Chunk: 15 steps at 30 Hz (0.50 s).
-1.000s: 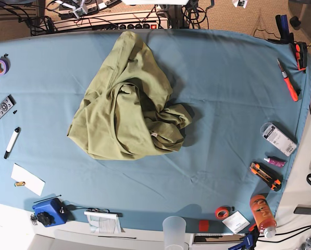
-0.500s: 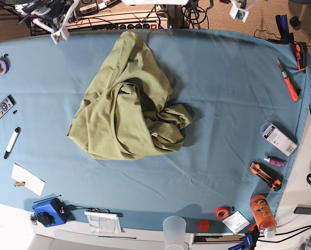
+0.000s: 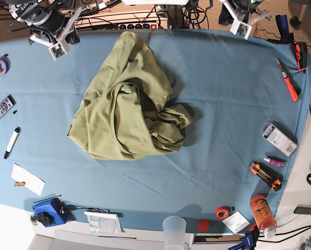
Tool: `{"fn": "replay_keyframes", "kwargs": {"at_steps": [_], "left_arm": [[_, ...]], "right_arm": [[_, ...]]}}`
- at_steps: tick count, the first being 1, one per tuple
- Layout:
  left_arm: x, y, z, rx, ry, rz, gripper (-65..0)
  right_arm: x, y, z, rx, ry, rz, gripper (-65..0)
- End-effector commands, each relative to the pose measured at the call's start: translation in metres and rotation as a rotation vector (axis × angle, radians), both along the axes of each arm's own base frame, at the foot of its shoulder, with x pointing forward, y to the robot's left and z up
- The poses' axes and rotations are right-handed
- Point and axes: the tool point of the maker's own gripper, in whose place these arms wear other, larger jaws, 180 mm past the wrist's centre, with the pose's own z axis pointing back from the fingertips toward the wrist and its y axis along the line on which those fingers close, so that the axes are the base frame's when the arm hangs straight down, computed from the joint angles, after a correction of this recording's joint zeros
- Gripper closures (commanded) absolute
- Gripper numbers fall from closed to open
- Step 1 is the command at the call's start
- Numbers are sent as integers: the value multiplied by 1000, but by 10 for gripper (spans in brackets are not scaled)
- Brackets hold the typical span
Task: Layout the t-shirt on the table in an organized manner, then fold the t-shirt properly
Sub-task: 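Move both grippers down toward the crumpled olive-green t-shirt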
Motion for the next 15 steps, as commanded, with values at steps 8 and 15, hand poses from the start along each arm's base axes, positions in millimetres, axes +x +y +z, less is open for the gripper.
{"fn": "replay_keyframes", "kwargs": {"at_steps": [8,15], "left_arm": [[32,-2,15,-12,-118,-2,0],[52,3,23,27,-206,-5,-196]], "right_arm": [[25,-1,15,-13,-97,13,0],[26,2,15,-60,-110,122,-233]]}}
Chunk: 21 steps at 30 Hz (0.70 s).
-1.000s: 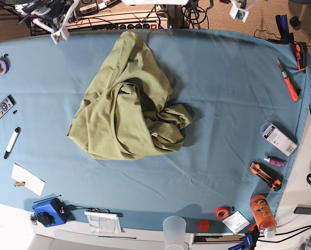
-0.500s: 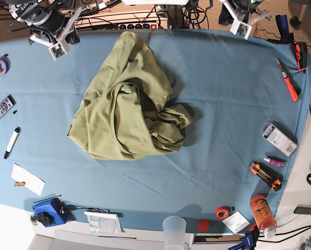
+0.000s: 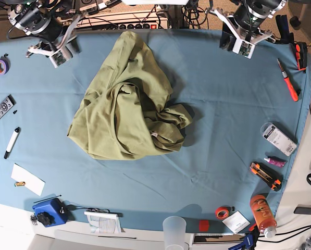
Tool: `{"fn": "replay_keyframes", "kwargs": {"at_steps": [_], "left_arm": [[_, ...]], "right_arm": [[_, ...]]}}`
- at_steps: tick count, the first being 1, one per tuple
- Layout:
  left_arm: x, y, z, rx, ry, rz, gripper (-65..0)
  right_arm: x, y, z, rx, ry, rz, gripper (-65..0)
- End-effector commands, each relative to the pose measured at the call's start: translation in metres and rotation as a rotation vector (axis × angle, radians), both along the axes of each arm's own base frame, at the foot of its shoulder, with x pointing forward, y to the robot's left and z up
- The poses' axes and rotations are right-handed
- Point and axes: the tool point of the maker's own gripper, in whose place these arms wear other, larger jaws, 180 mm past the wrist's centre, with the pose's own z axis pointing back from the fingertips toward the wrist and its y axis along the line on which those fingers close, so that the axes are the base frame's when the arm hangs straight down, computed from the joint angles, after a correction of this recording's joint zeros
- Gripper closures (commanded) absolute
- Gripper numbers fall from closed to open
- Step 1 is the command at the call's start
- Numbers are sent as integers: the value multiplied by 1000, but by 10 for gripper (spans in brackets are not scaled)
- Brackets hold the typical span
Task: Layout the t-shirt on the table in an organized manner, then fold the t-shirt properly
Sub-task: 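Move both grippers down toward the crumpled olive-green t-shirt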
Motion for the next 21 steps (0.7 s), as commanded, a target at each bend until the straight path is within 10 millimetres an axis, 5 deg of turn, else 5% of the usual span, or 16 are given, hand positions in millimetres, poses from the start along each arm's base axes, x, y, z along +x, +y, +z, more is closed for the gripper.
{"fn": "replay_keyframes", "kwargs": {"at_steps": [1,4,11,21], "left_arm": [[1,-2,6,-6,-24,-6,-240],[1,-1,6,-6,-24,-5,-301],[11,-1,11,-7,-54,-5,-301],[28,-5,27,-41,-161,3,-301]], "right_arm": [[5,1,7,-1,-32,9,-282],[4,9,8,45,-31,16,-301],[-10,60,-4,118,18,233,-301],[19,77,-8,-7,-106,223,-301]]}}
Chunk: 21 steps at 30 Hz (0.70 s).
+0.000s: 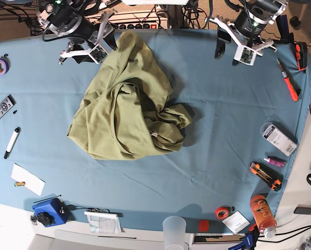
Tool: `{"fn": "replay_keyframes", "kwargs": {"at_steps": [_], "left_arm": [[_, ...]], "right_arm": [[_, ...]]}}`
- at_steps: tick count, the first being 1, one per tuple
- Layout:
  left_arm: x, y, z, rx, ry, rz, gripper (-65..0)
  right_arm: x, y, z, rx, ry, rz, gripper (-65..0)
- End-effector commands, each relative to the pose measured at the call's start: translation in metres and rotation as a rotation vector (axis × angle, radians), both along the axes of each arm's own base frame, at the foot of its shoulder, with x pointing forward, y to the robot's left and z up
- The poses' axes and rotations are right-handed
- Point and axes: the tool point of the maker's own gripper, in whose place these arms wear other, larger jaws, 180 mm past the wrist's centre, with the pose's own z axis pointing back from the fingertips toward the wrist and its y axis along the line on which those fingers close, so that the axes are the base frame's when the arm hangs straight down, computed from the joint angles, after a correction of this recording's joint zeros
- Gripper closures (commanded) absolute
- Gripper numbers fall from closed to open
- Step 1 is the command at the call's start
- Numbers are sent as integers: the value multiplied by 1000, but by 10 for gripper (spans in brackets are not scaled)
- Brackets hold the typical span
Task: Layout the t-shirt on the table in an organized manner, then fold the t-shirt properly
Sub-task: 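Move both grippers down toward the crumpled olive-green t-shirt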
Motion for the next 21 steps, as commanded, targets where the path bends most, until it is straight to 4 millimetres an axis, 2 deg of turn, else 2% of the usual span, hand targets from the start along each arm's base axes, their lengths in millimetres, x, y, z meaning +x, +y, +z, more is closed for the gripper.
{"fn": "replay_keyframes", "kwargs": {"at_steps": [1,7,11,15,18,21], "left_arm": [[6,-3,10,-16,-41,-5,-301],[27,-19,30,-159,-101,-10,-301],[30,-45,37,-225,-118,-70,-301],[27,-81,5,-278,-33,-149,-301],[40,-99,-14,-296,5,-137,-301],[52,-115,-22,-316,21,-116,-301]], "right_arm": [[10,-1,9,-2,-50,-8,-301],[44,-27,25,-115,-187,-118,-301],[54,-49,34,-172,-234,-177,-301],[61,-76,45,-221,-273,-240,-300],[65,-98,55,-261,-301,-293,-300],[68,-119,65,-301,-325,-346,-300]]}}
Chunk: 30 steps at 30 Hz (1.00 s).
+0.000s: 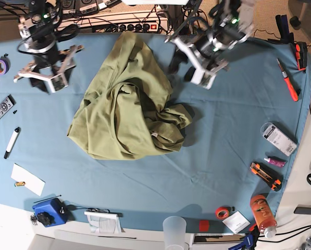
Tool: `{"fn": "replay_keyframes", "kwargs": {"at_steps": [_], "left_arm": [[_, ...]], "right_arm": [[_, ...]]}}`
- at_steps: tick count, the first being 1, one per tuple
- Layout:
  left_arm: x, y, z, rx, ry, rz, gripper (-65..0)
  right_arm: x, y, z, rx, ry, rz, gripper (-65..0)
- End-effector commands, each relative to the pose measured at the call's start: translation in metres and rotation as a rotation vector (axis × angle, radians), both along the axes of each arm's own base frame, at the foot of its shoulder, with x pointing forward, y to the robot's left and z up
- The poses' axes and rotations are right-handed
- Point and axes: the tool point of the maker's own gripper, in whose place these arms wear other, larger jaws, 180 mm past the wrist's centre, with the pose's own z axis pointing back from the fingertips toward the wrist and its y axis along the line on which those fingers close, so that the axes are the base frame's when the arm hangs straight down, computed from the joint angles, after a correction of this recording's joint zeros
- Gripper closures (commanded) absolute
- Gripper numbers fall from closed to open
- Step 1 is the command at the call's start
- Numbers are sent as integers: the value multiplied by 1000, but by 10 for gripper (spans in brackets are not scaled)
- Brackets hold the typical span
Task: Layout the t-shirt on the table in an organized manner, then fold the t-shirt properly
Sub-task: 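Move both grippers down toward the crumpled olive-green t-shirt, then grasp the t-shirt fabric with both grippers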
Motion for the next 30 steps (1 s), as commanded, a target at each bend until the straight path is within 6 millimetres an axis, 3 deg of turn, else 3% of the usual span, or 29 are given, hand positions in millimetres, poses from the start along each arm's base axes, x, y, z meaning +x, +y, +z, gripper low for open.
{"fn": "replay_keyframes", "kwargs": {"at_steps": [1,6,12,18,21,26,30], "left_arm": [[4,-4,5,-7,-23,4,-301],[13,-11,8,-34,-22,2,-320],[21,-12,12,-44,-40,8,-350],[35,-19,24,-97,-57,38,-350],[40,-22,14,-97,-32,38,-350],[47,-25,-21,-70,47,27,-350],[45,-37,-29,-135,115,15,-350]], "right_arm": [[3,-6,11,-18,-36,-9,-300],[1,-34,19,-60,-44,-74,-300],[-9,-67,-15,-76,60,-150,-300],[-16,-77,-30,-76,107,-181,-300],[-16,-77,-30,-76,108,-181,-300],[-16,-77,-30,-76,108,-181,-300],[-15,-76,-29,-75,103,-177,-300]]}}
